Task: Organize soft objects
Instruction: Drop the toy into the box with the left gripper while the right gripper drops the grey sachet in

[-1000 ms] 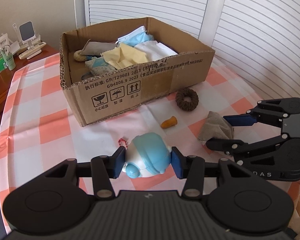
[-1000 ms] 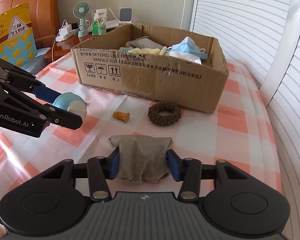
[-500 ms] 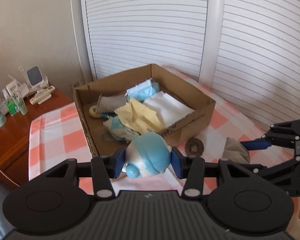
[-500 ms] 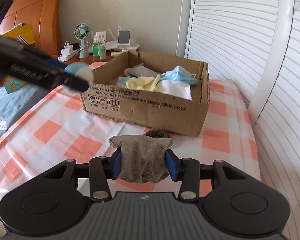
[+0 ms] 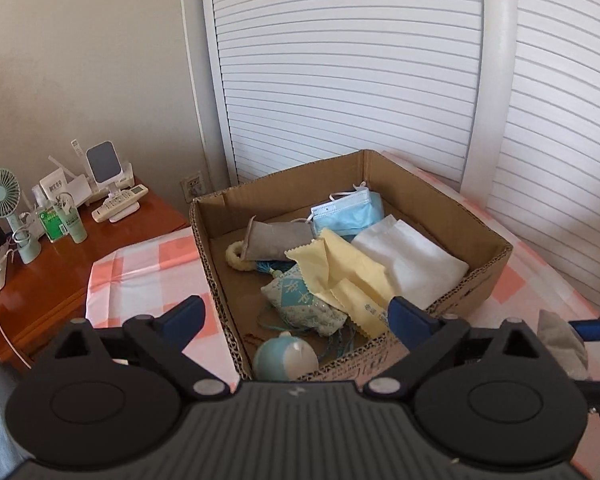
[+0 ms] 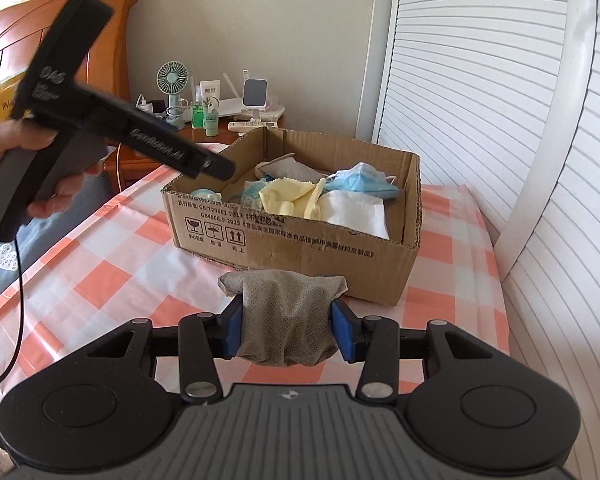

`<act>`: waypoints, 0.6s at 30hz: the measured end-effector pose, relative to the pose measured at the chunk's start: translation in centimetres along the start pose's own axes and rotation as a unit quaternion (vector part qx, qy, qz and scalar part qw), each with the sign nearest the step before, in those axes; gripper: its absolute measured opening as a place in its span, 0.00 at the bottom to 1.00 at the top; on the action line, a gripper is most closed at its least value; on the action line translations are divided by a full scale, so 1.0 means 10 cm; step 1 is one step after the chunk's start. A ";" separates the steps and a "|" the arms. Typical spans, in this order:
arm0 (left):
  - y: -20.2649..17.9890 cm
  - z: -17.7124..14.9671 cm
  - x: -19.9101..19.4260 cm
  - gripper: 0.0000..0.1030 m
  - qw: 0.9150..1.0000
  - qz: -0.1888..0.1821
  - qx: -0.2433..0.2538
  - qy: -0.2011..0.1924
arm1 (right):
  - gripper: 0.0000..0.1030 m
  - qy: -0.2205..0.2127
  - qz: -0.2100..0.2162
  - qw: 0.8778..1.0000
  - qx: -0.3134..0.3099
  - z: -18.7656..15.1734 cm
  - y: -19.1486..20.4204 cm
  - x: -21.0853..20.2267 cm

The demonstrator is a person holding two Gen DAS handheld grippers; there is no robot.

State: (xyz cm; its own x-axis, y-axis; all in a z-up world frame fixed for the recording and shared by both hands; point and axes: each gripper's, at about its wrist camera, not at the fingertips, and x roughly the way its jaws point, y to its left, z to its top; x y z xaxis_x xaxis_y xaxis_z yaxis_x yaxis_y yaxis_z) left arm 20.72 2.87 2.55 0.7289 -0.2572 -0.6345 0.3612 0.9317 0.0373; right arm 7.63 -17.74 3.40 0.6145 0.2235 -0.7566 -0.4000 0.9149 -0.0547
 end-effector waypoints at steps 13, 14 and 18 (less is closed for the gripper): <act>-0.06 -0.22 -0.35 0.98 1.000 -0.004 -0.015 -0.003 | 0.48 -0.016 0.012 1.000 -0.015 0.60 -0.12 0.27; -0.06 -0.21 -0.36 0.98 1.000 0.000 -0.013 -0.002 | 0.48 -0.015 0.012 1.000 -0.016 0.66 -0.13 0.32; -0.02 -0.18 -0.42 0.98 1.000 0.031 -0.006 0.001 | 0.48 -0.006 0.005 1.000 -0.011 0.91 -0.21 0.59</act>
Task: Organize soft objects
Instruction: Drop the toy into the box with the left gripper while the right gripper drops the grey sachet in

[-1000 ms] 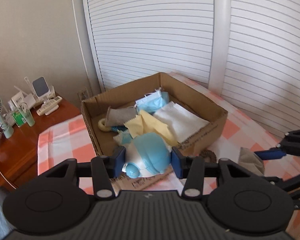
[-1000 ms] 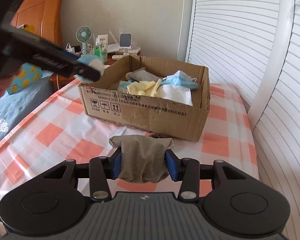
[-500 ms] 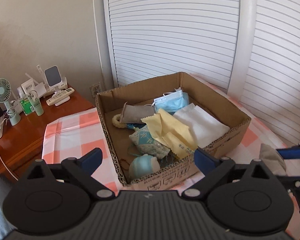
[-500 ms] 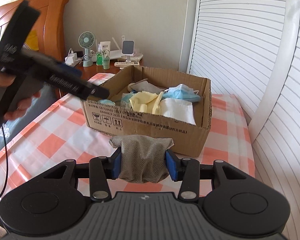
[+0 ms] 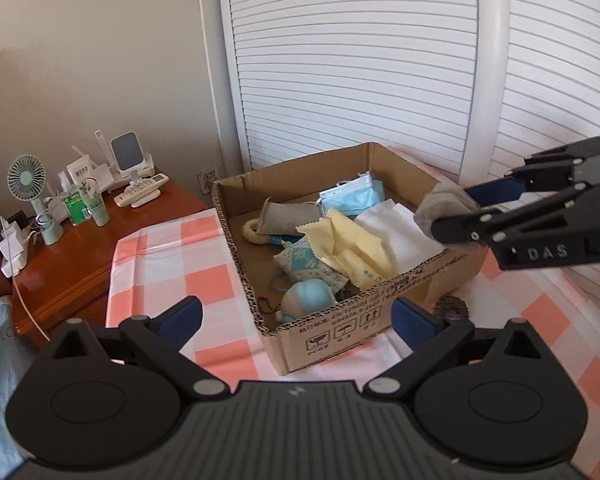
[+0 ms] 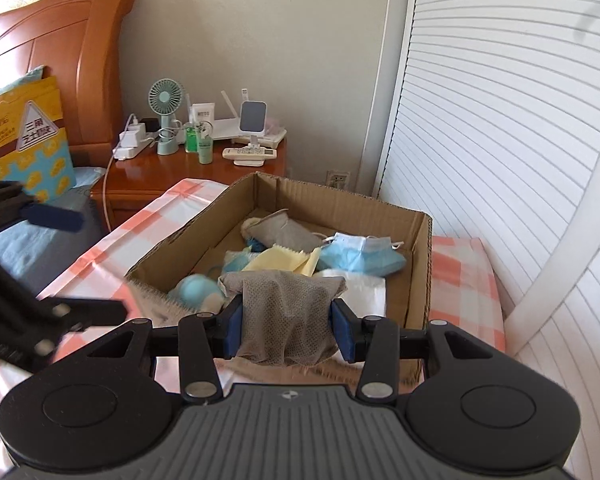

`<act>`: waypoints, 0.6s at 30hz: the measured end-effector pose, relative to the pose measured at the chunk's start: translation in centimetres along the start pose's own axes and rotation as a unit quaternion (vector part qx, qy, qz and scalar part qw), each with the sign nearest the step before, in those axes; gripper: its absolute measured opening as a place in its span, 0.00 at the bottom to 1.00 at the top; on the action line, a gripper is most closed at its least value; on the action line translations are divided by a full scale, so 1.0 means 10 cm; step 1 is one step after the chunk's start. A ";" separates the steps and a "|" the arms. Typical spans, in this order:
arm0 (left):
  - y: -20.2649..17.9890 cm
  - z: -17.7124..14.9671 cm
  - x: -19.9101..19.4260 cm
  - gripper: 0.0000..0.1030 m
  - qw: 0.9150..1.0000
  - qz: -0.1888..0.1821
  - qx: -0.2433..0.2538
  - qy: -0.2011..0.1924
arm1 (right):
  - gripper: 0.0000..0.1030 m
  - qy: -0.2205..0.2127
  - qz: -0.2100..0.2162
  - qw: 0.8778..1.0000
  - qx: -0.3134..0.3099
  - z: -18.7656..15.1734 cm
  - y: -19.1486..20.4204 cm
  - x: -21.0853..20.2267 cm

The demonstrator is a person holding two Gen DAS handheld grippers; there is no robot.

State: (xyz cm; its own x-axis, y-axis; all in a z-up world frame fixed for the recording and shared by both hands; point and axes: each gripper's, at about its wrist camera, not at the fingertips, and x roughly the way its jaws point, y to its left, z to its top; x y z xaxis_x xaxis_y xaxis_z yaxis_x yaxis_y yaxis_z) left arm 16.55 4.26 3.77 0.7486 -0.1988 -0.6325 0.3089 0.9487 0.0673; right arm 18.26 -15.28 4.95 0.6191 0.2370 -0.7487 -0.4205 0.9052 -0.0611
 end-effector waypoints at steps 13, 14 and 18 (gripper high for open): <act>0.04 -0.02 -0.02 0.98 0.998 0.048 -0.003 0.026 | 0.96 0.024 -0.017 0.999 0.039 0.60 -0.20 0.91; 0.05 -0.02 -0.01 0.98 0.999 0.047 -0.005 0.027 | 0.98 0.023 -0.019 0.998 0.048 0.58 -0.22 0.91; 0.04 -0.07 0.02 0.98 0.998 0.046 -0.013 0.037 | 1.00 0.028 -0.025 0.997 0.062 0.49 -0.24 0.79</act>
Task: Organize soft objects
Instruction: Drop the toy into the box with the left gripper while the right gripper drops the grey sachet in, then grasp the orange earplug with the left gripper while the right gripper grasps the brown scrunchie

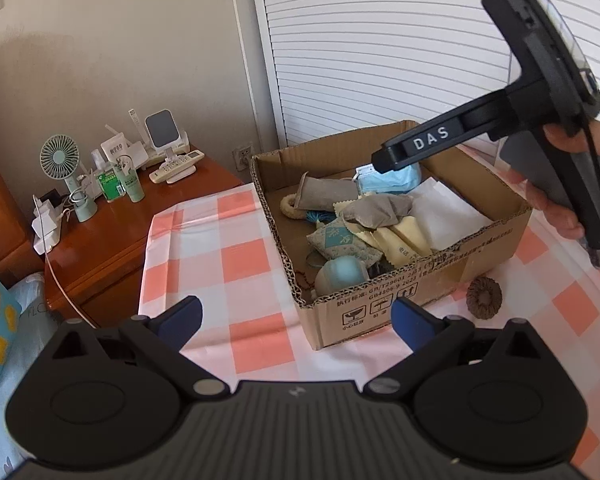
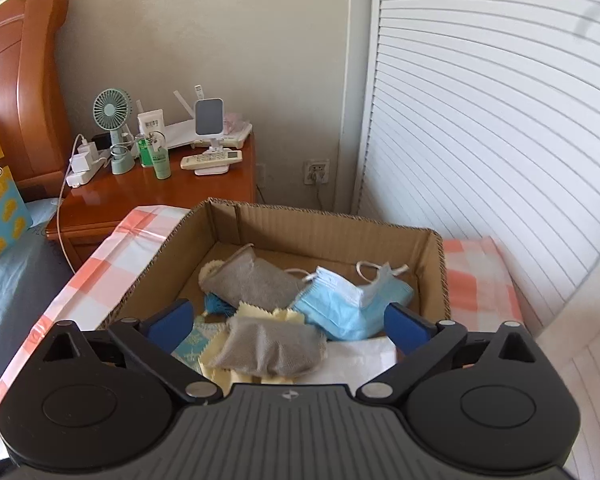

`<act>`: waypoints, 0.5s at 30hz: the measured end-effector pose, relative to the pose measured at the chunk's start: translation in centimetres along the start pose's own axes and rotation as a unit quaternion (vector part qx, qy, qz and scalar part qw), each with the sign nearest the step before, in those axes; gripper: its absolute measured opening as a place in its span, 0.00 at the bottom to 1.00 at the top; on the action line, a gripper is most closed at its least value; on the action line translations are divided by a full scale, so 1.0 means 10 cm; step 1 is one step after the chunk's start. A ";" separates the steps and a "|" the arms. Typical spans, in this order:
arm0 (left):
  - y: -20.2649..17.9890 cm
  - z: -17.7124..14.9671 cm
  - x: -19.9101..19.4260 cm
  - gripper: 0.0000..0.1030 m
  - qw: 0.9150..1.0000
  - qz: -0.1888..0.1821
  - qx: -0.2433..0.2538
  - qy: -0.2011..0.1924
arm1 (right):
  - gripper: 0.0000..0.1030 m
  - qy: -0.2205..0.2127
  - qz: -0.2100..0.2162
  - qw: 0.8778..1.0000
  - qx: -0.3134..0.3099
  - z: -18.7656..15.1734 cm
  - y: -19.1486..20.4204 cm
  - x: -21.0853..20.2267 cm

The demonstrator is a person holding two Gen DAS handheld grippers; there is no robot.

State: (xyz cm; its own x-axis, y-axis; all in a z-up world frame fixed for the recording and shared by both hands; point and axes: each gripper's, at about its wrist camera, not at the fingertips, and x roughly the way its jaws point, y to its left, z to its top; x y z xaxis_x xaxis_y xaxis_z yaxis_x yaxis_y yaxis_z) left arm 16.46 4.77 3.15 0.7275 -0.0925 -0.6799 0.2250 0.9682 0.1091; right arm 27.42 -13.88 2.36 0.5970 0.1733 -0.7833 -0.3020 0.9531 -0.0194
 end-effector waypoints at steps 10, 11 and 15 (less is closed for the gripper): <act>-0.02 -0.10 -0.08 0.98 1.000 -0.008 -0.005 0.005 | 1.00 0.007 -0.028 1.000 -0.004 -0.33 0.06 -0.29; -0.03 -0.11 -0.08 0.98 1.000 -0.009 -0.006 0.006 | 1.00 0.007 -0.031 0.999 -0.008 -0.37 0.08 -0.32; -0.02 -0.13 -0.11 0.98 1.000 -0.011 -0.008 0.006 | 1.00 0.001 -0.038 0.999 -0.015 -0.54 0.15 -0.46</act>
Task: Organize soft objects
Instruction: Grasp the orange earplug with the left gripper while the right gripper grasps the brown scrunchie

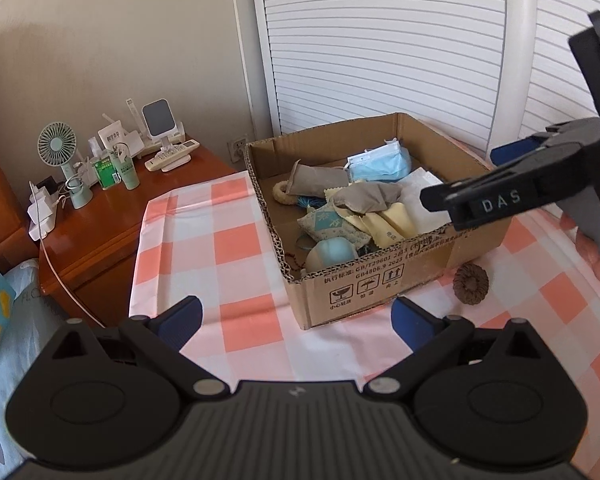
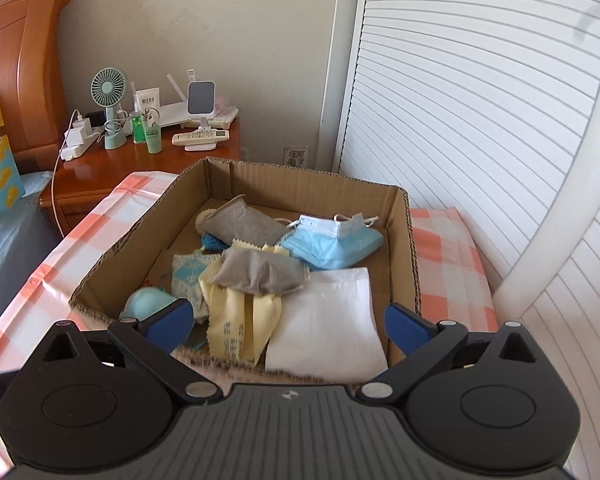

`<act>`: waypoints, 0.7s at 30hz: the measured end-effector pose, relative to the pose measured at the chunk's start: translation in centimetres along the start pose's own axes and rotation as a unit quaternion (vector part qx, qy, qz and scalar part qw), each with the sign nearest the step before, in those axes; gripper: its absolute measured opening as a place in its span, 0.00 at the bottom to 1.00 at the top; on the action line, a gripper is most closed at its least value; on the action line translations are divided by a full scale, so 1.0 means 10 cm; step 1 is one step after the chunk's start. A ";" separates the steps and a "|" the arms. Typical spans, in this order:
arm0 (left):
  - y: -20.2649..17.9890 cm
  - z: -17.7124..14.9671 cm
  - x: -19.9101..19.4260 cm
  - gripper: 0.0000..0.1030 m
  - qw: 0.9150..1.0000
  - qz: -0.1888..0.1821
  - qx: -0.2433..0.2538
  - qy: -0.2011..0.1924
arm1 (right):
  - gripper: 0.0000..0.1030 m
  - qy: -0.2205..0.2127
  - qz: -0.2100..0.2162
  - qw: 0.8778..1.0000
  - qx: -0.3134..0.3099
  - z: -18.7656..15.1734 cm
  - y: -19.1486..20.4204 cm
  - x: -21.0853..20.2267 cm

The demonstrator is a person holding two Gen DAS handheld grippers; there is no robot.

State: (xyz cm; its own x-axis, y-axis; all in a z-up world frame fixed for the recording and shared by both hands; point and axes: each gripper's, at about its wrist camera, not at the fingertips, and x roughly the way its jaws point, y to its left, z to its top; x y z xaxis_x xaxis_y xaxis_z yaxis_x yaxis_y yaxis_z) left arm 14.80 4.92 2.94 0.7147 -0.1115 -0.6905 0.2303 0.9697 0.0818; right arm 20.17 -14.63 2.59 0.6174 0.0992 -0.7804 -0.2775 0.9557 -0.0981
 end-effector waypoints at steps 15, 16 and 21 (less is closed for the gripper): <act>-0.08 -0.12 0.12 0.98 1.000 -0.023 -0.010 0.019 | 1.00 0.034 -0.046 0.998 0.039 -0.72 -0.11 0.10; -0.09 -0.13 0.13 0.98 0.999 -0.026 -0.010 0.020 | 1.00 0.036 -0.046 0.998 0.039 -0.75 -0.11 0.14; -0.13 -0.17 0.23 0.98 0.998 -0.046 -0.012 0.030 | 1.00 0.060 -0.043 0.996 0.045 -0.86 -0.12 0.34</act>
State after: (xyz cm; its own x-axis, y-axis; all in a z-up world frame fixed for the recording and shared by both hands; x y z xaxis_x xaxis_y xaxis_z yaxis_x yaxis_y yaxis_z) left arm 15.02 3.74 0.01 0.6504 -0.1871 -0.7362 0.2763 0.9611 -0.0001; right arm 16.32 -17.86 -5.26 0.5419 -0.0126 -0.8404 -0.1567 0.9808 -0.1158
